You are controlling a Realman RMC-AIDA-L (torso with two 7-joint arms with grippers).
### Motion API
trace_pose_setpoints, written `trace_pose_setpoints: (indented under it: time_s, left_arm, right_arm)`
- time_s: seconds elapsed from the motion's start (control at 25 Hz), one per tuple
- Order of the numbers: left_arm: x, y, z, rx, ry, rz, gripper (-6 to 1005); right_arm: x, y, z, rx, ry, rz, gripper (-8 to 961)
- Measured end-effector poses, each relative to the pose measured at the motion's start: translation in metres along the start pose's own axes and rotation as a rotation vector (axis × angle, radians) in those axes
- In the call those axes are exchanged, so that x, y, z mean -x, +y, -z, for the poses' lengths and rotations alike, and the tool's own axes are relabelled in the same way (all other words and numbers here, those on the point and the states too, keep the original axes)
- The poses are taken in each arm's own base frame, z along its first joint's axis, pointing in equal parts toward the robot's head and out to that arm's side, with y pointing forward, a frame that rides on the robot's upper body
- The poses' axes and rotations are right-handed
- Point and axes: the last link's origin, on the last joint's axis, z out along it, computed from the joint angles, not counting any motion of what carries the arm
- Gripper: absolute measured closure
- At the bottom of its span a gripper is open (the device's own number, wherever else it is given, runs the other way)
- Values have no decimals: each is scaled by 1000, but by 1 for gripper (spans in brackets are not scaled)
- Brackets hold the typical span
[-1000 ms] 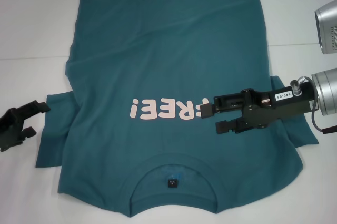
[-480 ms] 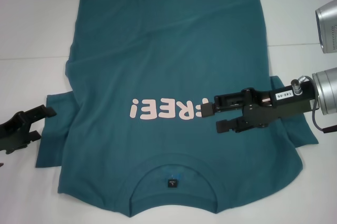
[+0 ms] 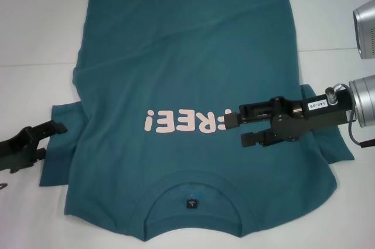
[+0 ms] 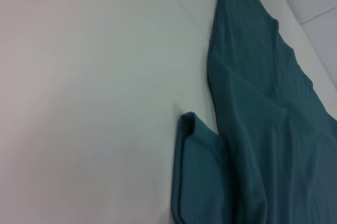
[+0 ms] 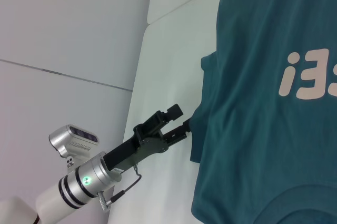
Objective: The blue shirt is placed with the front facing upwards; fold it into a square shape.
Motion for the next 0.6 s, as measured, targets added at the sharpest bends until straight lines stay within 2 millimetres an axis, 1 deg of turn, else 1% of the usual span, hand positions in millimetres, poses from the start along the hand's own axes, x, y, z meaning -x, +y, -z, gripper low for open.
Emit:
trace_pose_setpoints:
  time_s: [0.16,0.44,0.6]
  left_arm:
    - [1,3,-2,7,-11,-6,95]
    - [2,11,-6,29,-27,-16,129]
    - [0,15,-8,29,-38,-24,148]
  right_arm:
    - [0,-1,2,-1,-6,-4,39]
    - [0,-2,2,-2,-7,-5,39]
    - [0,-2,3,0,-12,-7,39]
